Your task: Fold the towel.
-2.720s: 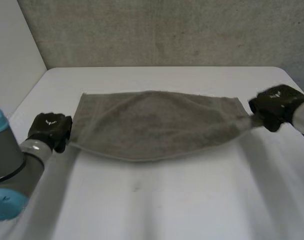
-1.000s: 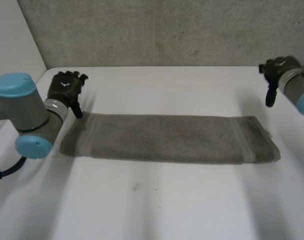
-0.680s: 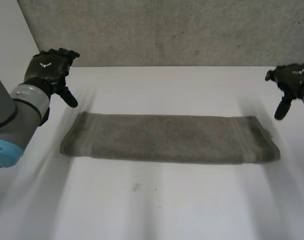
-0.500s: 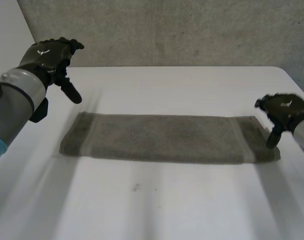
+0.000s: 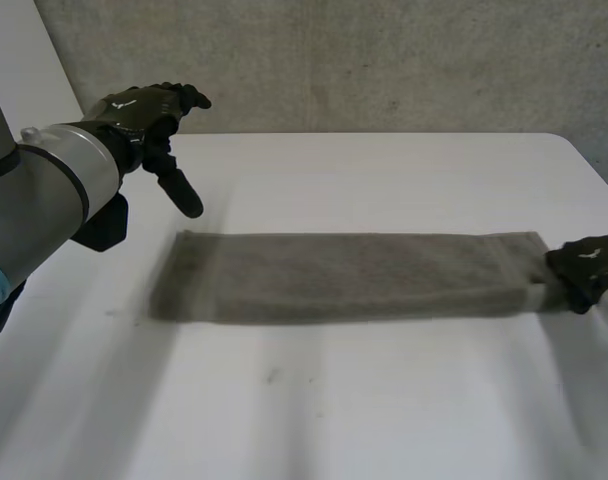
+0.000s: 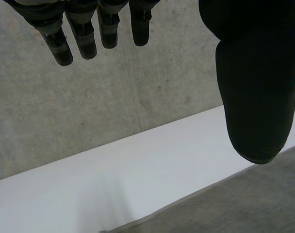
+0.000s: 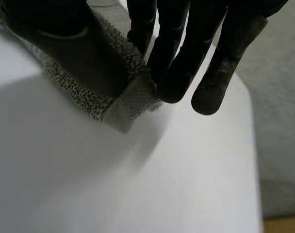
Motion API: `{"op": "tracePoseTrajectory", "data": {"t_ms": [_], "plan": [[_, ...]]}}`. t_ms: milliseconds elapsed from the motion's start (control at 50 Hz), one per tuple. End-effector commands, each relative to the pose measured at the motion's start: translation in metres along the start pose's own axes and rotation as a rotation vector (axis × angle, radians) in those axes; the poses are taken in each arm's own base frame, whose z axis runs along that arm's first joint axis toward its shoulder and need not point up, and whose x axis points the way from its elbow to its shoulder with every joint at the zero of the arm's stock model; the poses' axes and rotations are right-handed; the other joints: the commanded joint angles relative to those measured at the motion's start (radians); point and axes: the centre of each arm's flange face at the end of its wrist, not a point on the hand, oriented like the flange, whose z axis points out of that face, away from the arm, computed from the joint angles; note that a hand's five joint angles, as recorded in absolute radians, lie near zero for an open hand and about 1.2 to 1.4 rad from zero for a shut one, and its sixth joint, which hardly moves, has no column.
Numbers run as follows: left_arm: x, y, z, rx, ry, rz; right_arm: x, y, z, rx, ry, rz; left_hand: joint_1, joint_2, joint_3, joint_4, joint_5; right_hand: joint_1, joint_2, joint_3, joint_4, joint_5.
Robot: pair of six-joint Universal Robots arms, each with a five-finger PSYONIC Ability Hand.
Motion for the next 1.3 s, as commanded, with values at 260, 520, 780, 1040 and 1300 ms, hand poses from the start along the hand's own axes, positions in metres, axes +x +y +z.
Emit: {"op": "tracePoseTrajectory", "data": {"t_ms": [260, 520, 780, 1040, 1300], "plan": [[-0.003, 0.002, -0.002, -0.008, -0.004, 0.0, 0.059, -0.09, -0.002, 0.159, 0.232, -0.213, -0.001, 0.008, 0.006, 0.008, -0.031, 0.077, 0.086, 0.056, 0.056, 0.065], [0.008, 0.005, -0.002, 0.044, 0.031, 0.002, -0.188, -0.193, -0.099, 0.628, -0.271, -0.38, -0.001, 0.008, 0.006, 0.008, -0.031, 0.077, 0.086, 0.056, 0.056, 0.065], [0.013, 0.002, -0.005, 0.095, 0.047, 0.005, -0.285, -0.144, -0.131, 0.593, -0.531, -0.475, -0.001, 0.008, 0.006, 0.008, -0.031, 0.077, 0.086, 0.056, 0.056, 0.065], [0.012, 0.004, -0.004, 0.092, 0.044, 0.005, -0.184, -0.161, -0.129, 0.532, -0.388, -0.147, -0.001, 0.008, 0.006, 0.008, -0.031, -1.145, -1.136, -1.165, -1.166, -1.157], [0.012, 0.007, -0.002, 0.083, 0.044, 0.007, -0.123, -0.072, -0.087, 0.177, -0.286, 0.069, -0.001, 0.008, 0.006, 0.008, -0.031, -1.145, -1.136, -1.165, -1.166, -1.157]]}}
